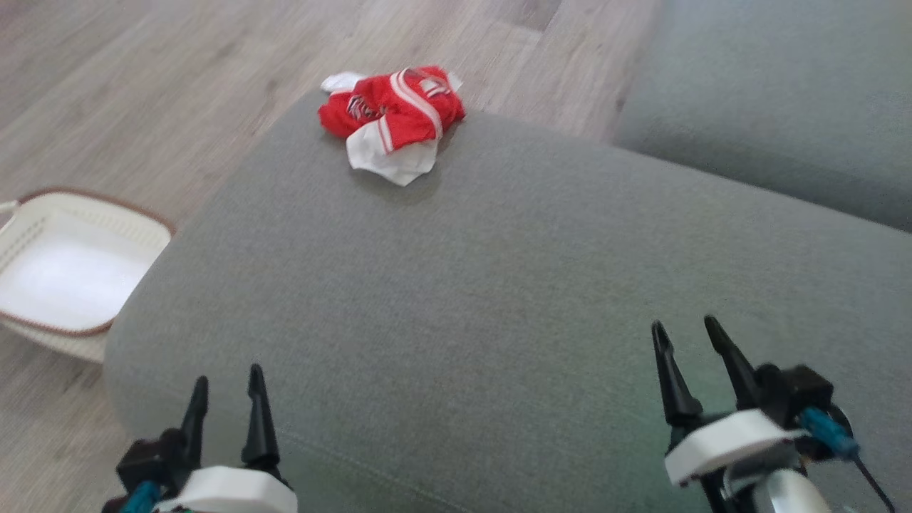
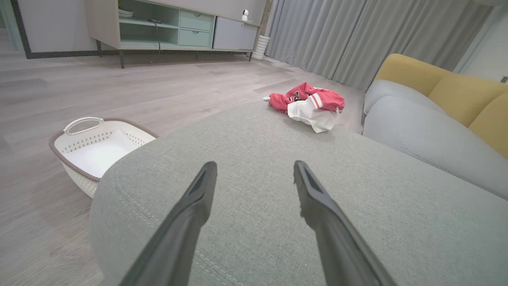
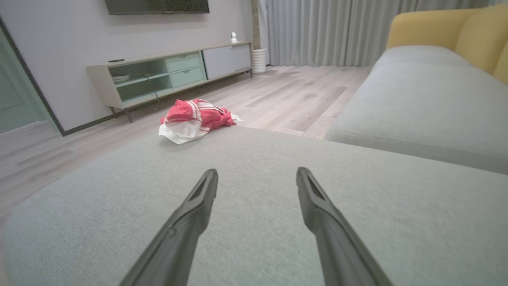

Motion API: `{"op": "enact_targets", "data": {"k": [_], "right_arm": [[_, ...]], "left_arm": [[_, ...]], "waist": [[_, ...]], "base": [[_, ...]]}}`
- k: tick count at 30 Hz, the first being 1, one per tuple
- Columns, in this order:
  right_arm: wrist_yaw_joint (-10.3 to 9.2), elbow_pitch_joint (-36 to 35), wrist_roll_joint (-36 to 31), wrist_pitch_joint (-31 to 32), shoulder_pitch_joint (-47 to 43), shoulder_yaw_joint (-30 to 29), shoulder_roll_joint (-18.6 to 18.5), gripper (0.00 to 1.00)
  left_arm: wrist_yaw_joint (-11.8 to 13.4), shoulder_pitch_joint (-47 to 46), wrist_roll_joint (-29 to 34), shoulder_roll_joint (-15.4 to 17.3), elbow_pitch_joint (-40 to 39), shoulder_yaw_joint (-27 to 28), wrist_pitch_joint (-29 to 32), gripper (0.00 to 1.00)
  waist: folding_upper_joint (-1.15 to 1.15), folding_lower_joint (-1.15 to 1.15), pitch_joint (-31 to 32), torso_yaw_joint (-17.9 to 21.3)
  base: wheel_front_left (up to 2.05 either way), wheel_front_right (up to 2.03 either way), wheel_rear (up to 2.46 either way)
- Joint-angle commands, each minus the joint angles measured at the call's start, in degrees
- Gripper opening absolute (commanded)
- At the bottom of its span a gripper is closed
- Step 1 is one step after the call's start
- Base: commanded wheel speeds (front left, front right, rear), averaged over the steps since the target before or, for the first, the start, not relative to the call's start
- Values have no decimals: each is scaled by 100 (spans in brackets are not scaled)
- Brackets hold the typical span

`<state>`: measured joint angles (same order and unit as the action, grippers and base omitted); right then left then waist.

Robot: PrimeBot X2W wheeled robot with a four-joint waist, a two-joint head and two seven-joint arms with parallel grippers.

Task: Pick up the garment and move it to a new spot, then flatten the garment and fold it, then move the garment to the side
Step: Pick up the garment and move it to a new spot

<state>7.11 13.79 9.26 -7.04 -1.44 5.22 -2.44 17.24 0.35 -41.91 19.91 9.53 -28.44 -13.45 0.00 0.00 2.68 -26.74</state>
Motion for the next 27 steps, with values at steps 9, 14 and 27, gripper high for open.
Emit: {"op": "enact_targets", "data": {"k": [9,14,27], "right_arm": [[37,20,-117,37,668,486,-43,100],[37,90,-124,34,745,575,-43,100],[37,-201,-319,76,445,-30,-43,100]], "left_arm": [[107,199,115,-63,-491,912,-151,100],[55,362,251,-165,-597,1149,-153,100],[-204,157,527,287,-706,1740,14,100]], "waist": [[0,0,-301,-240],[0,0,-325,-256],[0,0,-375,-332]], "base": [[0,0,0],[0,0,0],[0,0,0]]}}
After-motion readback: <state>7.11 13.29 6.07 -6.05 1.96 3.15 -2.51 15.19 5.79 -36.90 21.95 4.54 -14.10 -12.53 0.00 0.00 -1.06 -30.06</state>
